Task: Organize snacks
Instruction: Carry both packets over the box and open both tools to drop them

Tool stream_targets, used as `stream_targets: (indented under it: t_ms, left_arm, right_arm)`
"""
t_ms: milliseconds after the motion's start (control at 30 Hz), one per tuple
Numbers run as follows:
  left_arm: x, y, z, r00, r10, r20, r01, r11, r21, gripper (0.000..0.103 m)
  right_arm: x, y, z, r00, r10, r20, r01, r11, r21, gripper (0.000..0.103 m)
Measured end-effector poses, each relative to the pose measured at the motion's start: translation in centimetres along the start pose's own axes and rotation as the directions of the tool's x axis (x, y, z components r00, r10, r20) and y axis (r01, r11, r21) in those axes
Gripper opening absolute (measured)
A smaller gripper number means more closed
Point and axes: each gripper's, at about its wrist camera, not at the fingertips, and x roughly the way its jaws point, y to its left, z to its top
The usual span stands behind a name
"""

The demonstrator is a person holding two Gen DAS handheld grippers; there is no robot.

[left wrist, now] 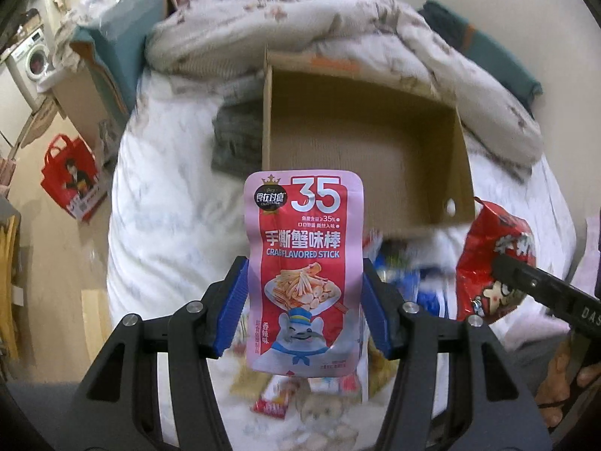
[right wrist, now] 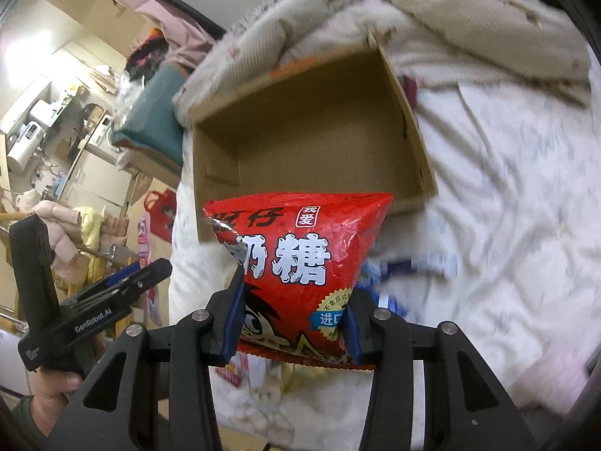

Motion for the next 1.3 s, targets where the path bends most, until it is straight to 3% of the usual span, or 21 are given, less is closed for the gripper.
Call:
stream_targets:
  t_ms: [233,433,700,933,1300]
  left_arm:
    - [1.4,-1.5,4.9,0.999,-0.003,0.050,0.000,0.999,0.046,0.053]
    - [3.8,-3.0,6.7,0.992,0.029,0.120,-0.038,0.996,0.077,0.053]
    - [7.5,-2.8,6.4,0.994,0.025,0.102,-0.033,0.996,0.080,0.053]
    - [7.6,-3.1,6.1,0.991,0.009,0.134,-0.023,0.994,0.105,0.053]
    - [8.7,-3.1,5.9,0.994,0.022,0.103,-0.033,0.994,0.102,0.054]
  right_arm:
    - [0.8,0.4,5.3,0.998,-0.014,0.069,0.016,0.999,-0.029,0.046]
    - [3.3,-0.8,7.9,0.994,-0.029,0.106,0.031,0.999,-0.020,0.046]
    - [6.7,-2.9,7.7,0.994,-0.081,0.078,0.083,0.996,-0.024,0.046]
    - [8.7,-2.5,7.8,0.994,-0.101,0.040,0.103,0.994,-0.042,0.046]
    - [9.2,-3.0,7.8,0.993,-0.116,0.023,0.116,0.993,-0.008,0.046]
